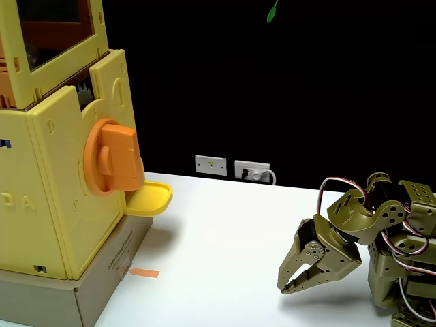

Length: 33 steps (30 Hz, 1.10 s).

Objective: Turn the button of vending machine.

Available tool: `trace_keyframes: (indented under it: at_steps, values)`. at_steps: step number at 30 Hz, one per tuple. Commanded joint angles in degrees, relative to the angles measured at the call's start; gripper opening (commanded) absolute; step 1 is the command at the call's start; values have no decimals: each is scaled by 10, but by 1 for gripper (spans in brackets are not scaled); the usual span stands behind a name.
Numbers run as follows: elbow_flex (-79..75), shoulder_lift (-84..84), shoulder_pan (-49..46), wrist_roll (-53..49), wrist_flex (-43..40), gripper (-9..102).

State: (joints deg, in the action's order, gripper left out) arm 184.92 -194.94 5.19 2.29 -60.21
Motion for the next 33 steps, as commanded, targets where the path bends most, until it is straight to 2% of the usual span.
trace_keyframes:
  at_steps: [1,14,18,26,33]
  values:
    - [25,-81,-69,47,6,-1]
    - [25,-80,-73,29,12,0]
    - [22,-60,-68,23,73,0]
    - [-130,83,-59,-31,131,0]
    - [-294,147,-54,-57,98,0]
